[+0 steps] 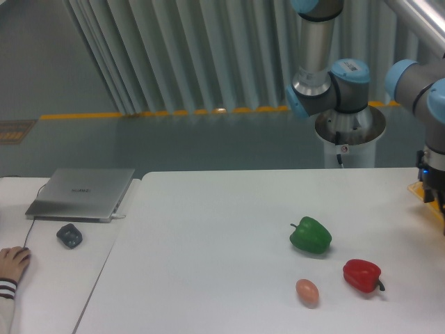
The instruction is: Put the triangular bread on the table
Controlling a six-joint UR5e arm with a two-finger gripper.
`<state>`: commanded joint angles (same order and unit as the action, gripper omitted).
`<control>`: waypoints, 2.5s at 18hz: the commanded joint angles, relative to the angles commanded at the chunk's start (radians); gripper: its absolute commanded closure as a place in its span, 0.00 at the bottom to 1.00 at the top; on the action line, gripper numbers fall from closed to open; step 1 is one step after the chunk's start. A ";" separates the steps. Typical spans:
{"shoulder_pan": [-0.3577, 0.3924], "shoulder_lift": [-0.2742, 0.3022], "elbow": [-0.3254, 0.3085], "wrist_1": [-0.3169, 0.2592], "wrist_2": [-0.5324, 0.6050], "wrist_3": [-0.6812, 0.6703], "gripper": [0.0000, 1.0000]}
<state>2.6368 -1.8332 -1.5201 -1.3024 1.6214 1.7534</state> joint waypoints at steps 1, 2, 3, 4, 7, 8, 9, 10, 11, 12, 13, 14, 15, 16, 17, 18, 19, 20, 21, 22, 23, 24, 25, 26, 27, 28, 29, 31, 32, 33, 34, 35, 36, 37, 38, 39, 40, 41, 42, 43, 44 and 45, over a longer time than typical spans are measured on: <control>0.018 0.015 -0.017 0.002 0.002 0.002 0.00; 0.031 0.022 -0.031 0.003 0.000 -0.003 0.00; 0.032 0.025 -0.046 0.006 0.002 -0.017 0.00; 0.038 0.029 -0.049 0.003 0.005 -0.015 0.00; 0.075 0.032 -0.060 0.005 -0.014 -0.002 0.00; 0.077 0.032 -0.063 0.003 -0.017 -0.005 0.00; 0.081 0.032 -0.071 0.003 -0.018 -0.015 0.00; 0.092 0.037 -0.086 0.005 -0.018 -0.034 0.00; 0.098 0.045 -0.089 0.003 -0.017 -0.064 0.00; 0.107 0.048 -0.092 0.003 -0.012 -0.087 0.00; 0.115 0.048 -0.095 0.003 -0.011 -0.095 0.00; 0.126 0.048 -0.095 0.003 -0.014 -0.097 0.00; 0.144 0.048 -0.095 0.003 -0.017 -0.098 0.00; 0.153 0.046 -0.095 0.003 -0.017 -0.098 0.00; 0.157 0.045 -0.095 0.003 -0.015 -0.098 0.00; 0.172 0.042 -0.095 0.006 -0.014 -0.098 0.00; 0.184 0.040 -0.094 0.009 -0.015 -0.098 0.00; 0.209 0.032 -0.092 0.015 -0.017 -0.098 0.00; 0.222 0.017 -0.091 0.031 -0.017 -0.098 0.00; 0.242 0.005 -0.091 0.050 -0.017 -0.097 0.00; 0.258 -0.001 -0.091 0.058 -0.017 -0.097 0.00; 0.270 -0.007 -0.091 0.058 -0.017 -0.097 0.00; 0.279 -0.017 -0.091 0.060 -0.021 -0.097 0.00; 0.285 -0.023 -0.094 0.063 -0.035 -0.101 0.00; 0.288 -0.027 -0.095 0.069 -0.058 -0.115 0.00; 0.289 -0.032 -0.095 0.072 -0.095 -0.168 0.00; 0.287 -0.035 -0.095 0.074 -0.112 -0.211 0.00; 0.281 -0.040 -0.095 0.075 -0.113 -0.248 0.00; 0.278 -0.044 -0.095 0.075 -0.113 -0.249 0.00; 0.276 -0.046 -0.095 0.083 -0.113 -0.250 0.00; 0.276 -0.050 -0.098 0.098 -0.113 -0.249 0.00; 0.278 -0.061 -0.100 0.109 -0.113 -0.250 0.00; 0.279 -0.069 -0.103 0.120 -0.113 -0.250 0.00; 0.284 -0.076 -0.118 0.142 -0.113 -0.249 0.00; 0.285 -0.081 -0.124 0.156 -0.112 -0.249 0.00; 0.287 -0.086 -0.136 0.166 -0.110 -0.249 0.00; 0.285 -0.089 -0.137 0.166 -0.109 -0.250 0.00; 0.285 -0.089 -0.140 0.166 -0.109 -0.250 0.00; 0.284 -0.089 -0.143 0.167 -0.107 -0.250 0.00; 0.282 -0.092 -0.147 0.167 -0.106 -0.250 0.00; 0.282 -0.092 -0.155 0.170 -0.103 -0.249 0.00; 0.282 -0.092 -0.157 0.173 -0.101 -0.247 0.01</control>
<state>2.9192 -1.9251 -1.6766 -1.1290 1.5202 1.5064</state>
